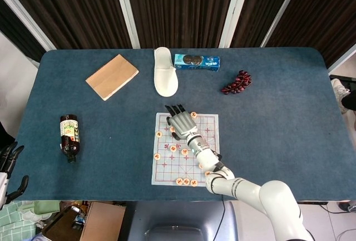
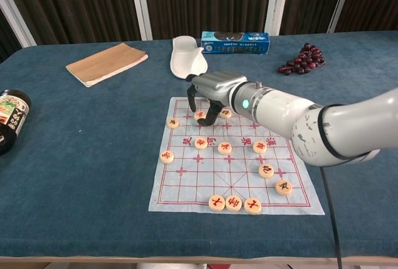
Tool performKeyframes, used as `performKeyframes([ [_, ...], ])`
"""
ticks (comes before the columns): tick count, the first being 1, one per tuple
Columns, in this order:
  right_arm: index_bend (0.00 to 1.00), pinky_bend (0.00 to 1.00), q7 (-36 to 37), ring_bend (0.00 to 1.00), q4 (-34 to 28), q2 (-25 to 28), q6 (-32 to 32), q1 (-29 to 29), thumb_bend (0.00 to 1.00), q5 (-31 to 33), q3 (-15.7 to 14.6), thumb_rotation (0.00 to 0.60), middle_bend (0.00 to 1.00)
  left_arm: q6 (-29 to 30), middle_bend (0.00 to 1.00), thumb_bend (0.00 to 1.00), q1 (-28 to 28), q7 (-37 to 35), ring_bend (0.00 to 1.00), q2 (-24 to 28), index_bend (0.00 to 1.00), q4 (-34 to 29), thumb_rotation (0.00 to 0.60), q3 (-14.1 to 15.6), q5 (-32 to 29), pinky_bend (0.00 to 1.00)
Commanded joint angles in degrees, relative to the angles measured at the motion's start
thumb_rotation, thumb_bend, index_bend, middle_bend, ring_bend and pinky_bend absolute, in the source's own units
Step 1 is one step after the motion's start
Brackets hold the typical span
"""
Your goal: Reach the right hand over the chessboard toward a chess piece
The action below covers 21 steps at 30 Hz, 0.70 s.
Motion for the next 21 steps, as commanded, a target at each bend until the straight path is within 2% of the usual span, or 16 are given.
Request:
performKeyframes([
  [1,0.56,0.0,0.21,0.0,0.41,-0.34,0.05,0.26,0.48,0.07,-0.03,0.6,0.0,0.06,0.0,0.45,0.05,-0.24,0.0,0.07,0.0,0.08,0.6,0.01,-0.01,0.02],
  [13,0.62,0.0,-0.82,0.0,1.75,-1.23,0.72,0.52,0.48,0.93,-0.29,0.6,0.01,0.5,0.0,0.45,0.36,-0.82,0.0,0.32,0.0,0.23,0.6,0.24,0.44,0.02],
  [21,0.65,0.0,-0.76,0.0,0.25,-0.45,1.53,0.18,0.48,0.99,-0.27,0.6,0.03,0.72,0.0,0.45,0.46,-1.08,0.0,0.34,0.0,0.41,0.6,0.31,0.74,0.02],
])
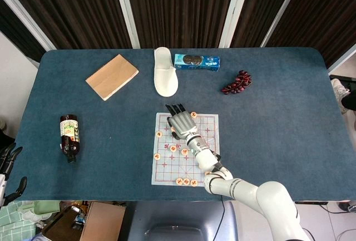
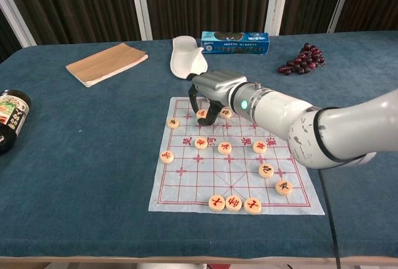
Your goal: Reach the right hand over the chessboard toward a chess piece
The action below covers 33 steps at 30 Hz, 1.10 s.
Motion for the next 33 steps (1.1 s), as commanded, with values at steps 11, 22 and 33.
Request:
performKeyframes([
  [11,0.67,0.0,3.86,0.0,-9.54,1.56,4.53,-1.28,0.48,-1.05,1.39,0.6,0.04,-0.07,0.0,0.45,-0.1,-0.28,0.0,-0.03,0.0,0.25,0.6,0.17,0.51,0.02],
  [22,0.67,0.0,4.97,0.0,-4.38,-4.35,6.16,1.05,0.48,-0.67,3.14,0.6,0.05,0.52,0.0,0.45,0.17,-1.44,0.0,0.34,0.0,0.65,0.6,0.25,0.75,0.02],
  [33,0.67,0.0,3.2,0.0,-1.32,-6.07,5.06,1.81,0.48,0.29,3.18,0.6,0.06,0.73,0.0,0.45,0.36,-1.85,0.0,0.5,0.0,0.83,0.6,0.37,0.88,0.02],
])
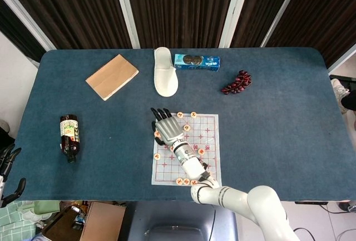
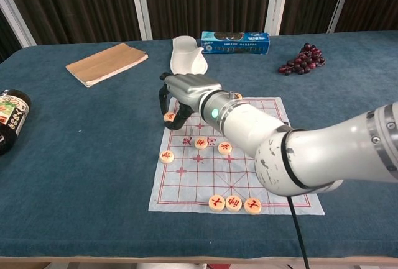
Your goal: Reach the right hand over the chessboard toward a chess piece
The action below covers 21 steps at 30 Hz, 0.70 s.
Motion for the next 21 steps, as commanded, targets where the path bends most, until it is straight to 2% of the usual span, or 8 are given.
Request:
performKeyframes([
  [1,0.67,0.0,-0.33,0.0,0.49,-0.32,-0.2,0.14,0.48,0.14,-0.03,0.6,0.06,-0.07,0.0,0.45,0.01,0.01,0.0,-0.03,0.0,0.08,0.6,-0.03,-0.14,0.02],
  [9,0.65,0.0,-1.02,0.0,1.37,-0.46,-0.72,0.38,0.48,0.54,0.27,0.6,0.06,-0.2,0.0,0.45,0.06,0.1,0.0,0.04,0.0,-0.1,0.6,0.16,-0.01,0.02],
  [21,0.51,0.0,-3.47,0.0,-0.29,0.57,-1.57,-0.02,0.48,2.15,0.26,0.6,0.06,-0.19,0.0,0.45,0.09,-0.22,0.0,0.14,0.0,-0.08,0.6,0.16,0.0,0.02],
])
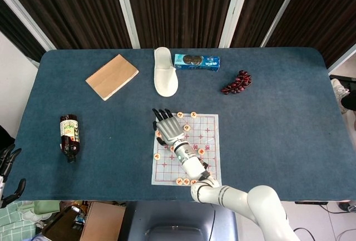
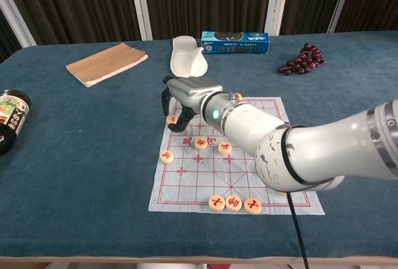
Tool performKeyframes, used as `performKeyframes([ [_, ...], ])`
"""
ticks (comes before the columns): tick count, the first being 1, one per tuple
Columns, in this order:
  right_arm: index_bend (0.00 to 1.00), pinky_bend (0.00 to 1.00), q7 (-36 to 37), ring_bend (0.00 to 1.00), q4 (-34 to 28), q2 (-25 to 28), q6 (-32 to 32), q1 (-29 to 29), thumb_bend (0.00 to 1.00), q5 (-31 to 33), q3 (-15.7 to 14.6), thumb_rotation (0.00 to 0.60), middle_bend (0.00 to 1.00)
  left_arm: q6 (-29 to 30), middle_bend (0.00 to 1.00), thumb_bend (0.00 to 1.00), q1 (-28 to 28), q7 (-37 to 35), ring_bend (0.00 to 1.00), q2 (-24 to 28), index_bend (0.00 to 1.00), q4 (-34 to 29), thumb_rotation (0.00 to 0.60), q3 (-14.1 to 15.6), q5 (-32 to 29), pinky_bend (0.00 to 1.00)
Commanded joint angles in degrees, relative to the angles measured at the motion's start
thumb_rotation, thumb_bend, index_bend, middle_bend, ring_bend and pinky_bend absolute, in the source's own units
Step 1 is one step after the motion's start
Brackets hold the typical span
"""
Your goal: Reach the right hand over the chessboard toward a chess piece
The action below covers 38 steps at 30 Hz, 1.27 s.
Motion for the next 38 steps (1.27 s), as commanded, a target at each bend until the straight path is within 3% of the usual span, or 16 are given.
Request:
performKeyframes([
  [1,0.49,0.0,-0.65,0.0,-0.33,0.22,-0.07,-0.09,0.48,0.38,-0.11,0.6,0.06,0.02,0.0,0.45,-0.02,-0.08,0.0,-0.01,0.0,0.08,0.6,-0.01,0.05,0.02],
  [6,0.42,0.0,-0.56,0.0,-1.32,0.74,-0.14,-0.29,0.48,0.47,-0.08,0.6,0.03,0.27,0.0,0.45,0.05,-0.17,0.0,0.02,0.0,0.1,0.6,0.01,0.24,0.02],
  [10,0.3,0.0,0.1,0.0,-14.83,8.87,6.02,-5.38,0.48,-3.88,-2.65,0.6,0.0,0.79,0.0,0.45,0.22,-0.74,0.0,0.15,0.0,0.45,0.6,-0.01,0.43,0.02],
  [13,0.17,0.0,-1.05,0.0,-30.14,18.85,13.08,-11.85,0.48,-8.0,-6.22,0.6,0.0,1.56,0.0,0.45,0.49,-0.85,0.0,0.2,0.0,0.5,0.6,0.08,0.93,0.02],
  [16,0.03,0.0,-4.31,0.0,-48.19,32.26,19.65,-19.93,0.48,-10.41,-11.72,0.6,0.0,2.41,0.0,0.45,0.81,-0.49,0.0,0.1,0.0,0.45,0.6,0.2,1.56,0.02],
  [18,0.0,0.0,-5.94,0.0,-59.3,42.46,24.8,-25.88,0.46,-13.41,-16.77,0.6,0.0,2.9,0.0,0.45,1.06,0.1,0.0,-0.04,0.0,0.24,0.6,0.29,1.85,0.02],
  [20,0.0,0.0,-5.99,0.0,-64.98,50.71,31.99,-32.55,0.43,-19.19,-22.73,0.6,0.0,3.37,0.0,0.45,1.3,1.14,0.0,-0.28,0.0,-0.02,0.6,0.3,2.07,0.02],
  [23,0.0,0.0,-1.65,0.0,-65.21,57.7,42.66,-42.81,0.37,-26.41,-30.95,0.6,0.0,4.2,0.0,0.45,1.58,3.1,0.0,-0.91,0.0,-0.22,0.6,0.37,2.87,0.01],
  [26,0.0,0.0,7.3,0.0,-59.27,58.84,50.5,-50.98,0.36,-29.94,-35.39,0.6,0.0,4.36,0.0,0.45,1.6,4.77,0.0,-1.57,0.0,-0.33,0.6,0.52,3.57,0.01],
  [29,0.0,0.0,18.96,0.0,-48.54,55.11,53.86,-56.89,0.36,-28.43,-35.39,0.6,0.0,4.16,0.0,0.44,1.42,6.52,0.0,-2.37,0.0,-0.31,0.6,0.94,4.79,0.01],
  [32,0.0,0.0,22.37,0.0,-45.43,55.69,53.65,-57.63,0.36,-30.43,-35.31,0.6,0.0,3.59,0.0,0.45,1.39,8.64,0.0,-2.81,0.0,-0.79,0.6,1.32,5.24,0.01],
  [38,0.0,0.0,19.63,0.0,-44.21,54.46,58.26,-60.86,0.36,-35.46,-34.4,0.6,0.0,1.46,0.0,0.45,1.19,10.0,0.0,-2.13,0.0,-2.4,0.6,1.58,3.71,0.01],
])
